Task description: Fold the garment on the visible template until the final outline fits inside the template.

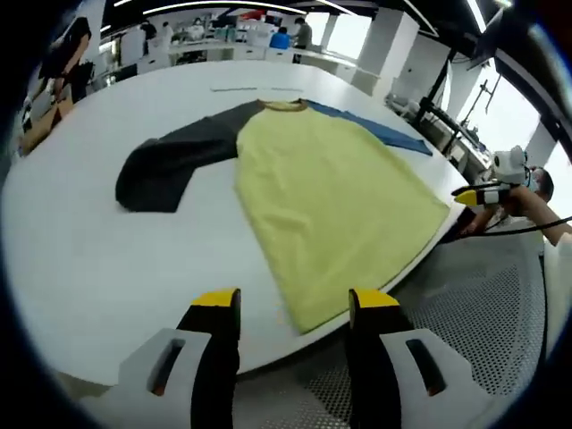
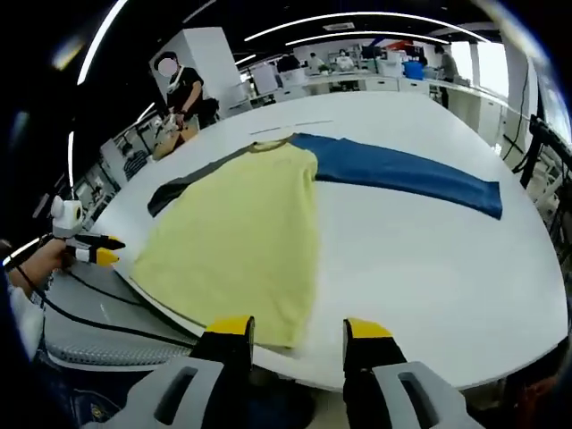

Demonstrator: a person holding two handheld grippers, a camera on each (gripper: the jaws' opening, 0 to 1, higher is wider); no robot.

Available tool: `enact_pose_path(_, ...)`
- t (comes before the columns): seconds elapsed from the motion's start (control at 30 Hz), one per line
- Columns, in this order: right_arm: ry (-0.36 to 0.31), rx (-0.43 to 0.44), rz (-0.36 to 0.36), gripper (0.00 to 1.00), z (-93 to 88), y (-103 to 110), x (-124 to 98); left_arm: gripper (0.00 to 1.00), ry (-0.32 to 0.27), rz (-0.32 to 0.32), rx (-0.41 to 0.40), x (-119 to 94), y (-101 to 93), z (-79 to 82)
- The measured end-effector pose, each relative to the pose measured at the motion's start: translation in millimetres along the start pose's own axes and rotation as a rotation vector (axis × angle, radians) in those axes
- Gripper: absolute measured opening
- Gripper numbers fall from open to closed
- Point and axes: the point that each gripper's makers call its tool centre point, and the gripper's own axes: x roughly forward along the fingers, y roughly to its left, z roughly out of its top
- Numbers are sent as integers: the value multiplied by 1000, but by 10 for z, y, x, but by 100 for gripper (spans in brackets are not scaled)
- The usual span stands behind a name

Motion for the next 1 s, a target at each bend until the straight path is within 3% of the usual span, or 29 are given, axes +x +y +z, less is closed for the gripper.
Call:
enact_pose_path(0.1, -90, 10, -7, 50, 211, -53, -11, 53, -37, 15, -2, -29, 28, 66)
enact_pose_path(0.23, -152, 20, -22, 55, 403, -205, -36, 59, -74, 23, 9, -58, 37, 127)
enact_pose_path(0.63, -199, 13, -112, 82, 674, -661, -53, 80, -151, 22, 49, -78, -3, 294)
enact_pose_path(0.83, -237, 62, -158, 85, 812, -1002, -31, 90, -187, 13, 58, -80, -32, 378)
enact_pose_path(1.0, -246, 41, -213, 82, 889, -1340, 24, 94, -198, 24, 54, -72, -13, 413)
